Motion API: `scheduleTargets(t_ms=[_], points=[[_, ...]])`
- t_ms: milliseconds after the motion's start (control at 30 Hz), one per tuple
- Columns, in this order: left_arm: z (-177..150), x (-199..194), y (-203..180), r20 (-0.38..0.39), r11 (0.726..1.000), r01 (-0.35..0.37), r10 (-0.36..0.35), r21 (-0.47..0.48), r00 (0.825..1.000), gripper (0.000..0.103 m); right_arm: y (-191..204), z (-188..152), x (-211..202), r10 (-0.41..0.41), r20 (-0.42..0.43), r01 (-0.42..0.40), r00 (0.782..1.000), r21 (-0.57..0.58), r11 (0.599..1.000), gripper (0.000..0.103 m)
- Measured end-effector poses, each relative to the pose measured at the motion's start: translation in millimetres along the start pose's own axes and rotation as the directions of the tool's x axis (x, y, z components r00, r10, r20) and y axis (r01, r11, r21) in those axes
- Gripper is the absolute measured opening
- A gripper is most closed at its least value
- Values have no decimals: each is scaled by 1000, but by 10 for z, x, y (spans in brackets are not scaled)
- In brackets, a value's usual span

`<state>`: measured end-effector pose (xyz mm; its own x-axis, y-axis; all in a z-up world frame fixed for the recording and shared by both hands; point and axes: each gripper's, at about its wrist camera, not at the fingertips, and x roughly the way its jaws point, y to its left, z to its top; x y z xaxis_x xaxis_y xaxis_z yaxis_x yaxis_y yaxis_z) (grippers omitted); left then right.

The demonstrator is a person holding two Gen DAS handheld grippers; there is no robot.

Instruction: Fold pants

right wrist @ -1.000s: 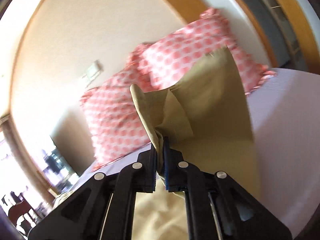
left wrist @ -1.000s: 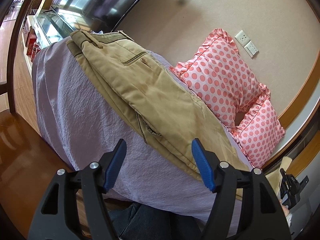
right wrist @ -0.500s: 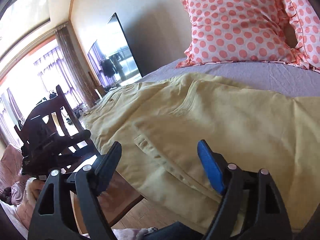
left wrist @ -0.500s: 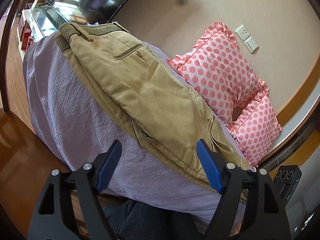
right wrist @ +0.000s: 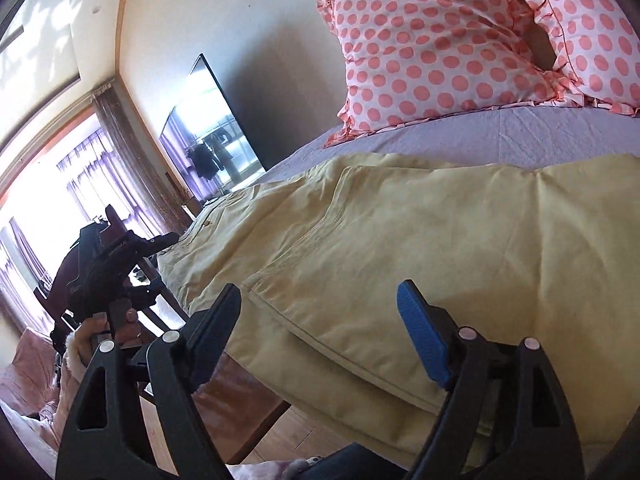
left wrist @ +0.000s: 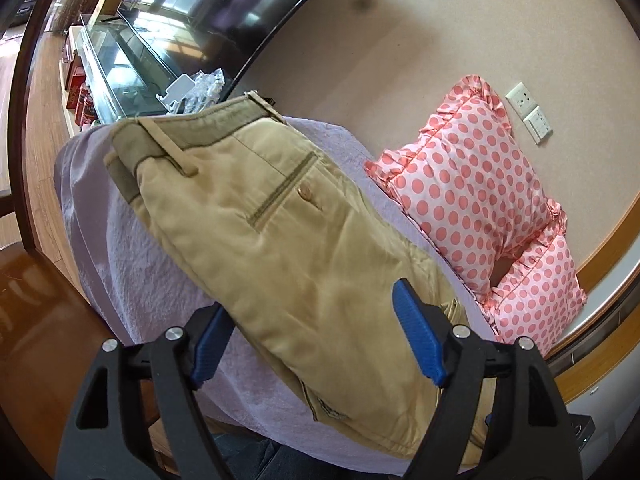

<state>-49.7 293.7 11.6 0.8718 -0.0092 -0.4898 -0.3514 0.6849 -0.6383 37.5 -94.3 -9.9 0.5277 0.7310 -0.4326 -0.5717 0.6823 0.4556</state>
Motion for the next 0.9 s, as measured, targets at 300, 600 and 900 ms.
scheduleTargets(t_ms=[300,600,900], points=[[507,73,19,51,985,-169,170,-31,984,16,-73,-2,-151,4,47,-5,999,13,1000,83],[94,44,-1925,159,845,-96,13,526,987,6,-442,62,-778,-120,195,105,973,83,991,85],[-2075,352,-3168,-347,362,394,-190,845,918,7,-1183,-5,-1751,-364,323,243,874,359,901,94]])
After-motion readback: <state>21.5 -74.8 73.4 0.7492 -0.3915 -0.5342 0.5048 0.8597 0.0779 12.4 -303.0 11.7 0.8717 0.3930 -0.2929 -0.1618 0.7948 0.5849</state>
